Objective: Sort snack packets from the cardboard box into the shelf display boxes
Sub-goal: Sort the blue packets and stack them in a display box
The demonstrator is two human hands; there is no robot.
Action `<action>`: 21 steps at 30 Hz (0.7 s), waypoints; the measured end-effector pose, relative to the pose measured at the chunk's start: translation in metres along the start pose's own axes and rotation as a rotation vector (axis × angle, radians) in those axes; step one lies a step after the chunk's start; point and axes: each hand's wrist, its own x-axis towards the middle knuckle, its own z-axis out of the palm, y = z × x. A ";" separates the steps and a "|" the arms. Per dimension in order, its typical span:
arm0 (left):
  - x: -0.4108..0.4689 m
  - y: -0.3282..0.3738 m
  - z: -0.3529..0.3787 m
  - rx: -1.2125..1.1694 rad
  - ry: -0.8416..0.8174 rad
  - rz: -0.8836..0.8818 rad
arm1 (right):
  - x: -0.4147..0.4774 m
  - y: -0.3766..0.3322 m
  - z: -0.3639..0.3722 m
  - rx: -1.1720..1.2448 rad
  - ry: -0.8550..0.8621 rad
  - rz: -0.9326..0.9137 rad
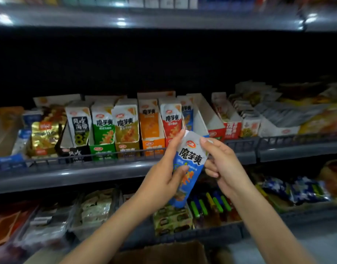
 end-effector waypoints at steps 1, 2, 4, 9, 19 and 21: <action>0.007 0.000 0.000 0.027 0.010 0.032 | 0.004 -0.005 -0.001 0.023 -0.010 -0.016; 0.014 -0.001 0.001 0.041 0.018 0.066 | 0.009 -0.009 -0.003 0.026 -0.022 -0.031; 0.027 -0.004 0.002 0.041 0.032 0.125 | 0.019 -0.016 -0.006 0.002 -0.042 -0.050; 0.060 -0.014 0.012 0.086 0.098 0.178 | 0.051 -0.039 -0.020 -0.094 -0.142 0.048; 0.115 -0.067 0.025 0.604 0.316 0.172 | 0.119 -0.058 -0.041 -0.483 0.077 -0.424; 0.120 -0.090 0.026 0.914 0.312 0.266 | 0.135 -0.057 -0.042 -0.361 0.137 -0.546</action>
